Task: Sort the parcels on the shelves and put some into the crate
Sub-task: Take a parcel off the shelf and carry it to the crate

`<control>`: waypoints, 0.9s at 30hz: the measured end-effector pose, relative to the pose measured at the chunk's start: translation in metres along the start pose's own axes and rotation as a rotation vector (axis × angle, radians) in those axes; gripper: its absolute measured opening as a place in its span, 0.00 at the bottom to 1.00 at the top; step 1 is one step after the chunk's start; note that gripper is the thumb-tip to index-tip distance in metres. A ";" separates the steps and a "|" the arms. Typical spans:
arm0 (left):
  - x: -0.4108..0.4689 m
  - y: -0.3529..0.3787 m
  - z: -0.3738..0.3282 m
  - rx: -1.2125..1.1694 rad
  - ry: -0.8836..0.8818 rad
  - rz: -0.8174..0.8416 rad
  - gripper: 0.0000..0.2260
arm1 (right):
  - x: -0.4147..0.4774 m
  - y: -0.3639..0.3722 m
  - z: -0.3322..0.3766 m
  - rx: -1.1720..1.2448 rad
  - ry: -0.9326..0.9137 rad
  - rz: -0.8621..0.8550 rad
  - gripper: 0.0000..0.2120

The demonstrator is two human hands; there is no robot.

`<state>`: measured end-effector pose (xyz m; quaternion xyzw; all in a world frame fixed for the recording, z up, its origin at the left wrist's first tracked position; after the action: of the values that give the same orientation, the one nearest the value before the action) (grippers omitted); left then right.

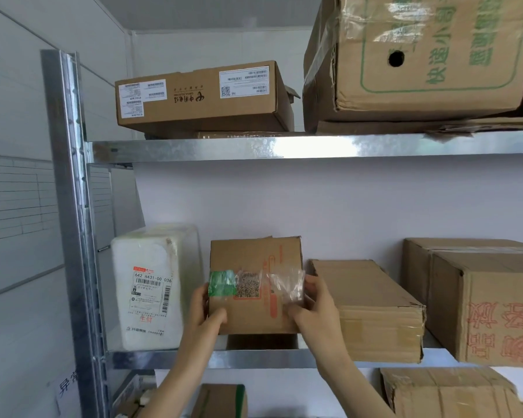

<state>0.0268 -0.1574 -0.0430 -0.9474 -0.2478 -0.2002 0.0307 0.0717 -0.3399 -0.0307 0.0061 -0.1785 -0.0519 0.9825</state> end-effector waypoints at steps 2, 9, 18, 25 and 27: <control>-0.001 -0.003 0.019 0.022 0.006 -0.022 0.24 | -0.007 0.002 -0.011 -0.037 0.012 0.005 0.20; 0.000 -0.009 0.069 0.086 -0.053 -0.039 0.28 | -0.021 0.014 -0.034 -0.086 0.100 0.018 0.24; 0.050 -0.003 -0.007 -0.004 -0.199 -0.044 0.15 | 0.015 0.014 0.007 0.053 0.087 -0.064 0.34; 0.063 0.014 -0.034 0.143 -0.353 0.071 0.11 | 0.078 0.027 0.006 0.027 0.182 0.060 0.42; 0.066 0.015 -0.032 0.153 -0.376 0.067 0.12 | 0.083 0.031 0.001 0.006 0.252 0.093 0.43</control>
<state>0.0748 -0.1451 0.0126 -0.9708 -0.2318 0.0007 0.0624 0.1522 -0.3179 0.0003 0.0073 -0.0541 -0.0045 0.9985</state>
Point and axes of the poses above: each hand's wrist, its own x-axis towards the middle knuckle, its own y-axis out of the palm, z = x × y, the point moved 2 cm from there along x, towards the middle knuckle, and after that the axes turned 7 degrees about -z, right-handed, at the moved point
